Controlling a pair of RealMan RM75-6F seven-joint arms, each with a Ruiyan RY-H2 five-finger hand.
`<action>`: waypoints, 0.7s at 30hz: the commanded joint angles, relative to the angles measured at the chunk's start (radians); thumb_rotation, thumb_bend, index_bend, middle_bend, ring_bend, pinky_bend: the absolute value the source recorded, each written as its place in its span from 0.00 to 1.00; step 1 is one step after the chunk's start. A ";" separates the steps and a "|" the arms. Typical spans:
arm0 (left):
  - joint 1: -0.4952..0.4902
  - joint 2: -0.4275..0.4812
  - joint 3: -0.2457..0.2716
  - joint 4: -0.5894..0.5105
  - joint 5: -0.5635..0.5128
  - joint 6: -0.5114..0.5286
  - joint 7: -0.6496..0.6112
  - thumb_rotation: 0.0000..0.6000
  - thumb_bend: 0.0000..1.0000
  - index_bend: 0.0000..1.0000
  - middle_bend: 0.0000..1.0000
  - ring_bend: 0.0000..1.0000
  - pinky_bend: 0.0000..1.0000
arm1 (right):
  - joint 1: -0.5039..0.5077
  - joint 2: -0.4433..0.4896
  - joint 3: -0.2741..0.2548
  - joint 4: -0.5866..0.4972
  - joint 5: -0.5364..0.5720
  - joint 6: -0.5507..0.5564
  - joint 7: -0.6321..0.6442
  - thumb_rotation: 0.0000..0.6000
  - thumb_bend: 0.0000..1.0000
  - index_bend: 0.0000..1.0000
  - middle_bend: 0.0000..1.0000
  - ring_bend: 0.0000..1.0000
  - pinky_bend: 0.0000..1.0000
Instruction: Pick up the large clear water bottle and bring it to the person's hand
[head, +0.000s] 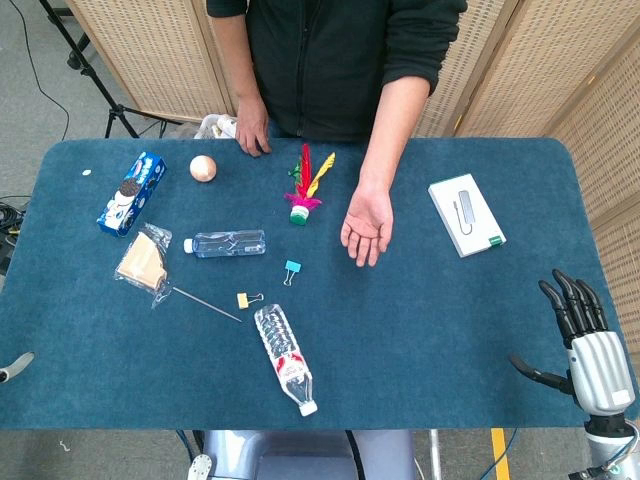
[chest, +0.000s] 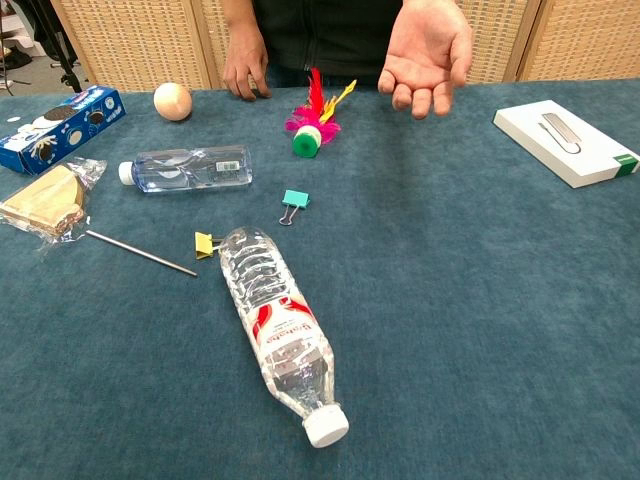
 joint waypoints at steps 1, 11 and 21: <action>-0.002 -0.001 0.004 0.000 0.004 -0.007 0.005 1.00 0.00 0.00 0.00 0.00 0.00 | 0.000 -0.002 -0.001 0.001 -0.003 0.001 -0.005 1.00 0.00 0.00 0.00 0.00 0.03; -0.013 -0.015 0.002 -0.003 -0.009 -0.033 0.041 1.00 0.00 0.00 0.00 0.00 0.00 | 0.020 -0.021 -0.023 0.048 -0.117 0.014 -0.061 1.00 0.00 0.25 0.25 0.15 0.03; -0.031 -0.033 -0.001 -0.019 -0.023 -0.070 0.105 1.00 0.00 0.00 0.00 0.00 0.00 | 0.262 -0.083 -0.075 0.396 -0.527 -0.060 -0.092 1.00 0.00 0.29 0.23 0.13 0.03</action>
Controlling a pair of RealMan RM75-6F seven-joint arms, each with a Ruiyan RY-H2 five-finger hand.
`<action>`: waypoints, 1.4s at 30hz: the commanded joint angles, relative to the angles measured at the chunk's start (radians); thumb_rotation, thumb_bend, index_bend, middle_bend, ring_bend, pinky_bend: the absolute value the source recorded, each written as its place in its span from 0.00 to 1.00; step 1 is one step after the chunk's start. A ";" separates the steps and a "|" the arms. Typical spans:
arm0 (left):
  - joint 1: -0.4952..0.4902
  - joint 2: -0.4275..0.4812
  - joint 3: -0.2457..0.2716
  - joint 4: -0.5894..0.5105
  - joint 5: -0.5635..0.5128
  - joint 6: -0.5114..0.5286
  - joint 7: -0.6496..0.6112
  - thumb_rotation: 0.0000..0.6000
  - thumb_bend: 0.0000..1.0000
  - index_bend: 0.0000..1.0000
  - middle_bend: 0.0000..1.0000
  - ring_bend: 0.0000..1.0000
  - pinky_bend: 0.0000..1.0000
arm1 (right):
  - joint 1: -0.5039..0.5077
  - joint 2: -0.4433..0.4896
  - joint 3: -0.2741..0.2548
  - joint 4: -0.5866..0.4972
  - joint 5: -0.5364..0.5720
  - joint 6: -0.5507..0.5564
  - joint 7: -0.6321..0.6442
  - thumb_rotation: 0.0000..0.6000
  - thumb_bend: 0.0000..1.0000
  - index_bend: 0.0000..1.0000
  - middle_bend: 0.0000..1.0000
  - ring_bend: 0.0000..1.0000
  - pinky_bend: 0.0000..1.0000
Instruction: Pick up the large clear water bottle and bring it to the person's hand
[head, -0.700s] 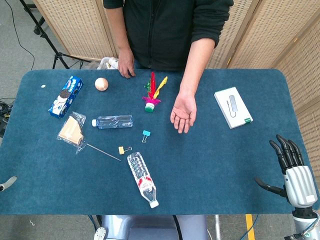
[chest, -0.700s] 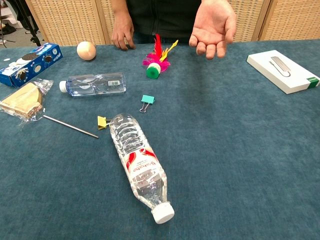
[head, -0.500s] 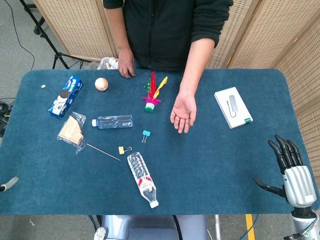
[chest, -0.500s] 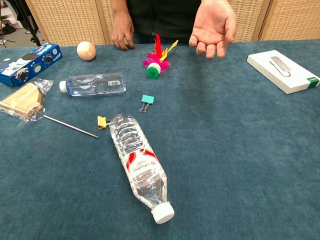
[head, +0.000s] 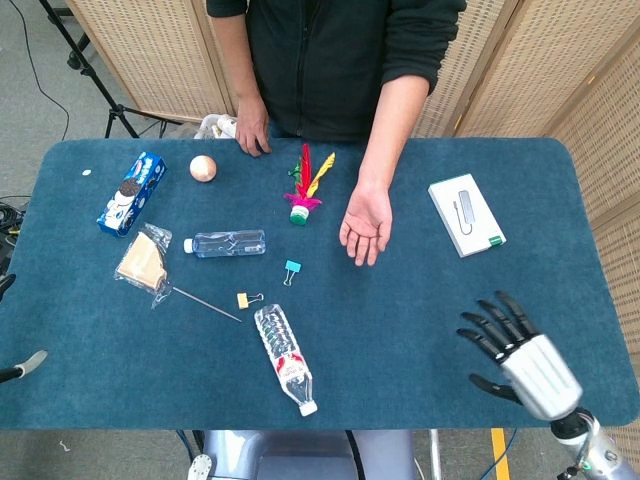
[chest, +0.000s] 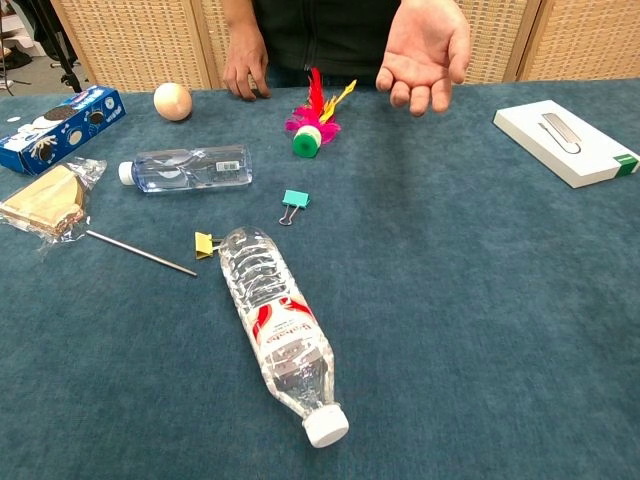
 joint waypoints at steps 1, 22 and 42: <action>-0.005 -0.007 -0.001 -0.004 -0.006 -0.011 0.016 1.00 0.00 0.00 0.00 0.00 0.00 | 0.161 -0.059 -0.028 0.195 -0.209 -0.033 -0.019 1.00 0.00 0.29 0.23 0.12 0.03; -0.050 0.002 -0.023 -0.002 -0.093 -0.122 -0.017 1.00 0.00 0.00 0.00 0.00 0.00 | 0.658 -0.201 0.024 -0.036 -0.338 -0.674 -0.334 1.00 0.00 0.29 0.00 0.00 0.00; -0.055 0.020 -0.023 0.015 -0.105 -0.143 -0.083 1.00 0.00 0.00 0.00 0.00 0.00 | 0.839 -0.378 0.103 -0.021 -0.130 -0.958 -0.521 1.00 0.00 0.29 0.00 0.00 0.00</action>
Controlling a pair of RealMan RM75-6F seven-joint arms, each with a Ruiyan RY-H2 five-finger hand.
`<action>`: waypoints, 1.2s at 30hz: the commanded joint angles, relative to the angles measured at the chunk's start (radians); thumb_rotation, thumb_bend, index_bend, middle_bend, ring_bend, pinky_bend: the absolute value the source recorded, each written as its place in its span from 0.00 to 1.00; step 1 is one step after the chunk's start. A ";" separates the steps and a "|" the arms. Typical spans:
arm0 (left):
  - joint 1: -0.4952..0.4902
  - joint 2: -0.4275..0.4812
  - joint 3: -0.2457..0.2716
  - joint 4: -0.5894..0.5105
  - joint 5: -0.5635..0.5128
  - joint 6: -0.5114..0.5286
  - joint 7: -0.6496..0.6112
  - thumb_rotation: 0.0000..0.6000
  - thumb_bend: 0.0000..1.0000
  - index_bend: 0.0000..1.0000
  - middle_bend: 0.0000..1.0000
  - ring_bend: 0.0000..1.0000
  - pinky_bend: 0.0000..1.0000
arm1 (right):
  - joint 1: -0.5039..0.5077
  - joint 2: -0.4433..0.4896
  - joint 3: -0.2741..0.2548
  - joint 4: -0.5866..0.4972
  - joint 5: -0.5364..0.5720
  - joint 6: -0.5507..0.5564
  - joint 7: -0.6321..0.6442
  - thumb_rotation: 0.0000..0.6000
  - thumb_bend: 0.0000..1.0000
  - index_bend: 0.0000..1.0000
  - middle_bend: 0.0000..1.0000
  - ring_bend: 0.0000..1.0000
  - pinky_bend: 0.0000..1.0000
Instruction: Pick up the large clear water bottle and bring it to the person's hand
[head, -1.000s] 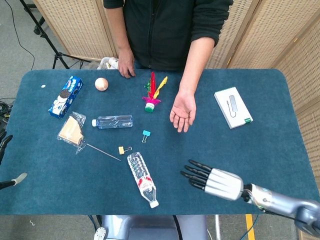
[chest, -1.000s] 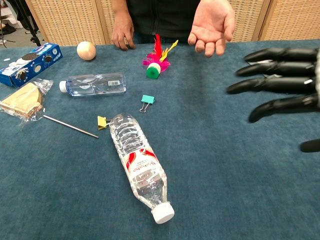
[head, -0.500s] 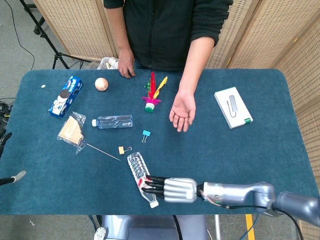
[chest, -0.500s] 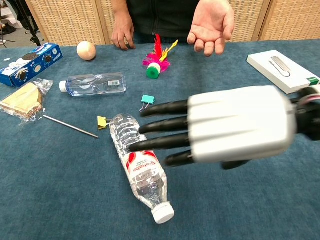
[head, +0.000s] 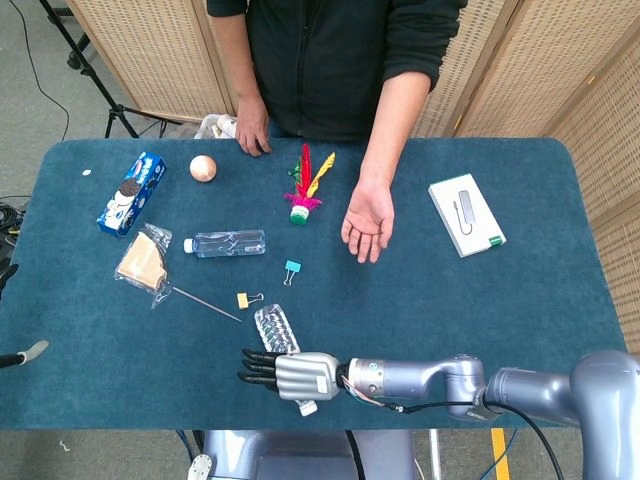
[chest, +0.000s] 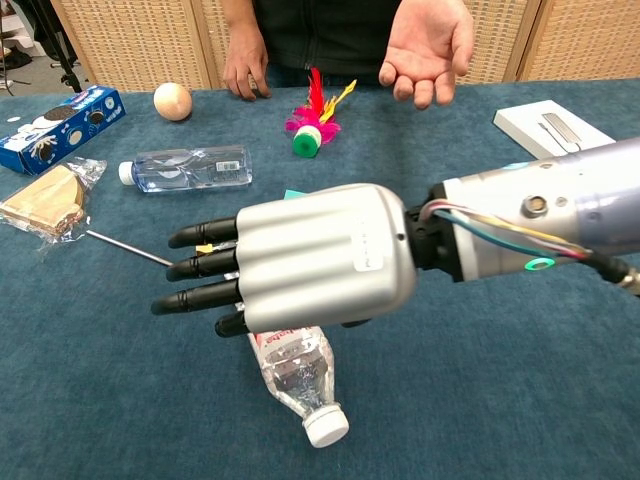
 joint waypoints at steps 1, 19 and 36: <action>-0.001 0.001 -0.001 0.002 -0.003 -0.002 -0.005 1.00 0.00 0.00 0.00 0.00 0.00 | 0.014 -0.024 0.007 0.016 0.035 -0.031 -0.033 1.00 0.00 0.29 0.00 0.00 0.00; -0.007 0.003 -0.004 0.012 -0.011 -0.015 -0.025 1.00 0.00 0.00 0.00 0.00 0.00 | 0.045 -0.125 -0.047 0.122 0.154 -0.063 -0.119 1.00 0.11 0.29 0.03 0.00 0.00; -0.006 0.002 -0.002 0.010 -0.007 -0.012 -0.023 1.00 0.00 0.00 0.00 0.00 0.00 | 0.056 -0.094 -0.181 0.210 0.088 0.243 0.038 1.00 1.00 0.62 0.60 0.47 0.49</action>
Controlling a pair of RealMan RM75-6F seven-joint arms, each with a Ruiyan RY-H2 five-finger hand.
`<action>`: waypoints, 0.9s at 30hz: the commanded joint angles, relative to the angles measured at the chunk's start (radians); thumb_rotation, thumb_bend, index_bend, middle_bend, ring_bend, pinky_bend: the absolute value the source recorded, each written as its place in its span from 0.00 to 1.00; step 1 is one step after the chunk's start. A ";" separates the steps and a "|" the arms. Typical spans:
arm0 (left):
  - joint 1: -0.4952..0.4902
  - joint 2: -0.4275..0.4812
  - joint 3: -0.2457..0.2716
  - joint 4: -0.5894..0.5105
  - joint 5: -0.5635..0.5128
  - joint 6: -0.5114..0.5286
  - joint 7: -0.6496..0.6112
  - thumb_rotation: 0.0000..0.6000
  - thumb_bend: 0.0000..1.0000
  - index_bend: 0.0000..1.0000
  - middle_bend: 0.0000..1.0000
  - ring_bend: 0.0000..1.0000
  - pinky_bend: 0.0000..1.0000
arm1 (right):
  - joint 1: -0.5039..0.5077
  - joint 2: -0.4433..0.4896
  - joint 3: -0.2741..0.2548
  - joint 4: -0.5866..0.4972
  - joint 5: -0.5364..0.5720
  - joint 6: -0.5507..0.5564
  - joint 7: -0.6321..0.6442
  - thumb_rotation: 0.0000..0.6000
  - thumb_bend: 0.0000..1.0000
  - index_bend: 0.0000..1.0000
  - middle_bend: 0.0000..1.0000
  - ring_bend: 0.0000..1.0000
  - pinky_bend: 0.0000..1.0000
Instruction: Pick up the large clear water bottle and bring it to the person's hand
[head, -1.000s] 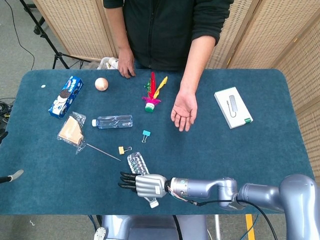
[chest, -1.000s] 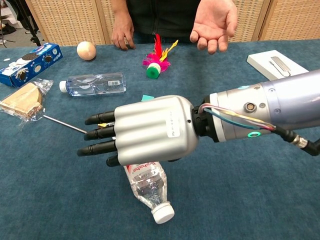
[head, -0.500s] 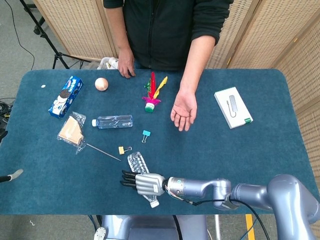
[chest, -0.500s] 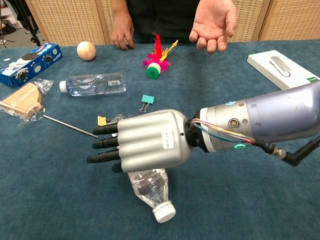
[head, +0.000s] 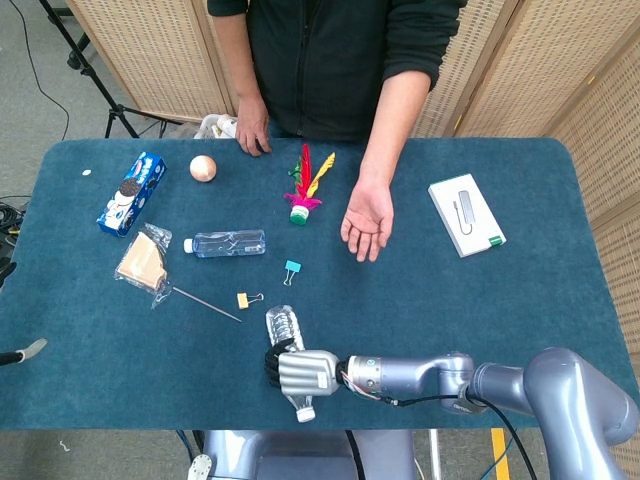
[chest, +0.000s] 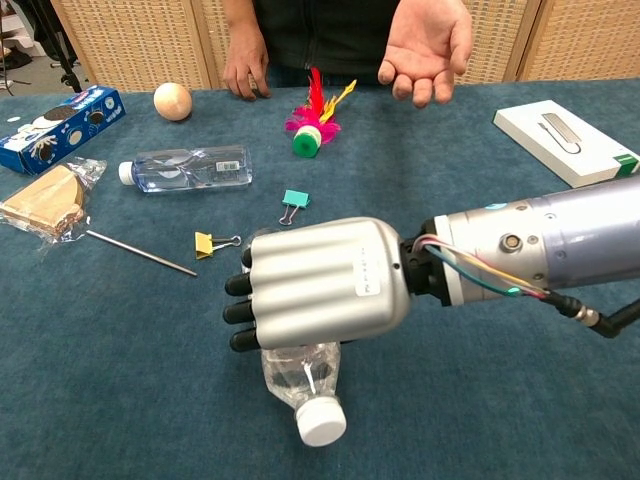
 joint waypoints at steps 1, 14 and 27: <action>0.001 0.000 0.001 -0.001 0.002 0.002 0.000 1.00 0.00 0.00 0.00 0.00 0.00 | -0.011 0.034 -0.008 -0.010 -0.008 0.050 -0.003 1.00 1.00 0.62 0.60 0.47 0.49; 0.002 -0.003 0.007 -0.012 0.016 0.010 0.021 1.00 0.00 0.00 0.00 0.00 0.00 | -0.054 0.245 0.072 -0.080 -0.026 0.315 -0.056 1.00 1.00 0.63 0.60 0.47 0.49; -0.002 -0.012 0.002 -0.015 -0.001 0.003 0.051 1.00 0.00 0.00 0.00 0.00 0.00 | 0.009 0.293 0.168 0.141 0.003 0.416 0.061 1.00 1.00 0.63 0.60 0.47 0.49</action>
